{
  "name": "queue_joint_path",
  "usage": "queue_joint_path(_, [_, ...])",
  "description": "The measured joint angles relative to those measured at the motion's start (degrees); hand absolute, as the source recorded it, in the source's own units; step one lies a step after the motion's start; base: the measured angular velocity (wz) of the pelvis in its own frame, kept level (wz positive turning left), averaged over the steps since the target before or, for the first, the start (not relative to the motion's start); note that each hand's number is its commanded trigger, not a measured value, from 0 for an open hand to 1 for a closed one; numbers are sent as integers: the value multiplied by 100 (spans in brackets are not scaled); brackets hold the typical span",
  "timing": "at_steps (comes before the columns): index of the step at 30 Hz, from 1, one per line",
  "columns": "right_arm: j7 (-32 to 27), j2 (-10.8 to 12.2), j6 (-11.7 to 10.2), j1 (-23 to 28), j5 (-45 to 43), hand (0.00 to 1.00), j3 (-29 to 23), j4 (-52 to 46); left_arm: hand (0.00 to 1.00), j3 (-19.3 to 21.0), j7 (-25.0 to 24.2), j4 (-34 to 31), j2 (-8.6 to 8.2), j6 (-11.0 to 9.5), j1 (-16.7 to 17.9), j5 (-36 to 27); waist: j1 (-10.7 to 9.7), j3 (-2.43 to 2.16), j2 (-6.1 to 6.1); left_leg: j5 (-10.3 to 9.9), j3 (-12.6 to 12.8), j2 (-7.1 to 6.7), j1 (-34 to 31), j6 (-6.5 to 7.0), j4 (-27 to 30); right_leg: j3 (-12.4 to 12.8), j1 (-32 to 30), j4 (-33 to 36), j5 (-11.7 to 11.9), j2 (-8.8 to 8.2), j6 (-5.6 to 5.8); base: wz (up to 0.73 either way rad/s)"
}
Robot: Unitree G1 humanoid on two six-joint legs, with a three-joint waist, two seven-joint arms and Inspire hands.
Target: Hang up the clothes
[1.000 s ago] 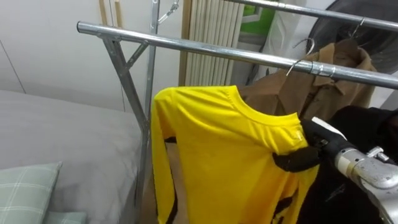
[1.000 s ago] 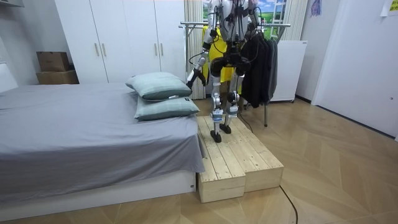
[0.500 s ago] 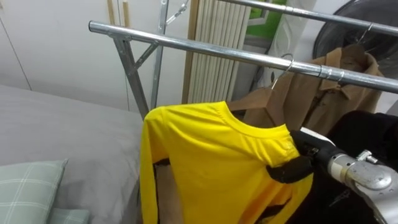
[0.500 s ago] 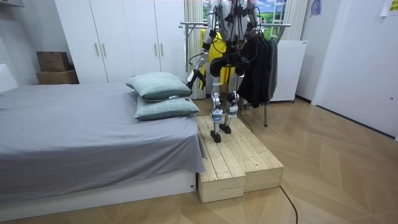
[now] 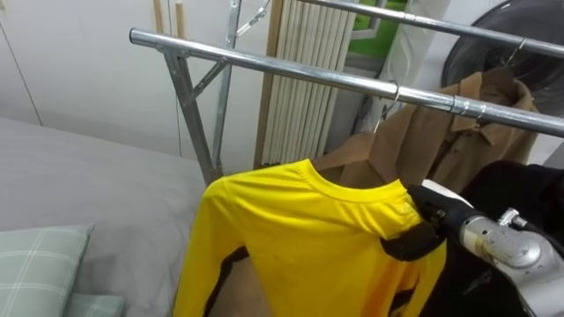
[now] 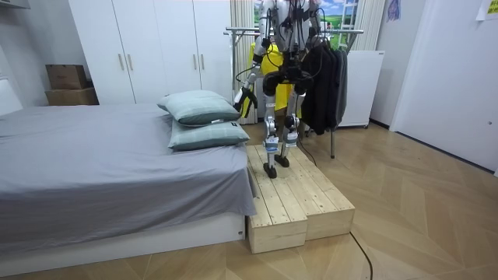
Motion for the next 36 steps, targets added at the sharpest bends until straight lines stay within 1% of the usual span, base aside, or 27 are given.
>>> queue_joint_path(2, [-85, 62, -60, -1, -3, 100, -20, 127, 0, -5, 0, 1, 0, 0, -18, 0, 0, -1, -1, 0, -23, -3, -22, 7, 4, -23, -6, -11, 9, -10, 21, 7])
queue_joint_path(3, [-159, 104, -122, -1, -2, 100, -40, 217, 0, -37, 0, 31, 0, -2, -40, 1, 0, -1, -1, 2, -42, -5, -31, 17, 3, -42, -6, -19, 10, -19, 61, 8])
queue_joint_path(6, [-280, 214, -179, 0, 12, 100, -90, 367, 0, -51, 0, 63, -1, -7, -64, 4, 1, 0, 6, 12, -56, -4, -34, 39, 18, -80, -8, -35, -18, -34, 109, 7])
queue_joint_path(7, [-286, 218, -186, 2, 34, 100, -91, 398, 0, -54, 0, 63, -1, -7, -68, 4, 0, -2, 17, 15, -64, -4, -35, 45, 26, -90, -4, -58, -20, -41, 109, 9])
queue_joint_path(8, [-299, 218, -190, 12, 58, 100, -91, 423, 0, -71, -2, 63, -4, -7, -80, 3, 0, -15, 22, 21, -87, -4, -35, 54, 41, -115, 4, -100, -27, -52, 110, 9])
queue_joint_path(11, [-409, 253, -232, 27, 100, 100, -93, 523, 0, -226, -7, 92, -8, -7, -79, -24, -1, 3, 71, 28, -119, -2, 23, 68, 37, -186, 10, -89, -73, -72, 156, 8])
queue_joint_path(13, [-529, 399, -252, 28, 101, 100, -135, 650, 0, -251, -7, 137, -7, -5, -91, -26, -17, -14, 92, 29, -142, 0, 62, 69, 7, -232, 39, -90, -107, -81, 152, 8])
queue_joint_path(14, [-556, 441, -279, 29, 102, 100, -155, 690, 0, -251, -6, 137, -7, -5, -92, -26, -20, -15, 91, 29, -150, 0, 64, 69, 7, -239, 42, -92, -109, -81, 150, 8])
queue_joint_path(15, [-619, 504, -367, 29, 141, 100, -156, 785, 0, -264, -6, 146, -7, -5, -91, -31, -22, -15, 90, 29, -169, 0, 85, 69, 5, -249, 65, -93, -118, -82, 137, 8])
queue_joint_path(16, [-660, 565, -401, 30, 185, 100, -157, 848, 0, -276, -6, 166, -3, -5, -90, -30, -31, -10, 103, 29, -173, 0, 120, 69, 4, -268, 104, -94, -134, -87, 139, 9])
queue_joint_path(19, [-718, 655, -437, 29, 255, 100, -156, 895, 0, -278, -5, 167, 15, -5, -93, -31, -46, -14, 96, 29, -184, 3, 126, 69, 0, -285, 120, -96, -145, -86, 134, 6])
queue_joint_path(20, [-734, 668, -464, 29, 267, 95, -156, 917, 0, -282, -4, 167, 15, -5, -95, -30, -50, -9, 105, 29, -195, 5, 130, 69, 1, -296, 126, -96, -146, -87, 133, 5])
queue_joint_path(21, [-761, 672, -505, 28, 267, 43, -154, 968, 0, -290, 4, 167, 17, -5, -97, -20, -51, -9, 105, 29, -198, 7, 132, 68, 1, -325, 128, -95, -149, -95, 129, 8])
queue_joint_path(22, [-800, 672, -526, 27, 255, 43, -154, 1006, 0, -309, 25, 167, 18, -5, -97, -4, -62, -5, 110, 29, -205, 6, 130, 69, 0, -339, 127, -95, -152, -100, 128, 7])
queue_joint_path(23, [-827, 672, -539, 26, 247, 0, -154, 1033, 0, -323, 33, 167, 19, -5, -97, -3, -63, -6, 109, 29, -211, 4, 128, 68, 0, -340, 127, -96, -153, -100, 128, 5])
queue_joint_path(29, [-1055, 704, -531, 28, 184, 0, -135, 1144, 0, -391, 121, 167, 18, -3, -97, -4, -61, -6, 110, 29, -197, -1, 128, 69, -6, -323, 130, -95, -149, -101, 133, 0])
queue_joint_path(33, [-1225, 779, -553, 27, 184, 0, -131, 1197, 0, -430, 153, 170, 18, -3, -97, -5, -56, -5, 117, 29, -198, -3, 129, 69, -6, -318, 132, -92, -128, -101, 162, 0])
queue_joint_path(36, [-1338, 804, -599, 29, 184, 0, -135, 1197, 0, -434, 162, 176, -6, -3, -97, -5, -55, 2, 150, 29, -174, 1, 153, 68, -4, -349, 161, -93, -127, -110, 165, 3])
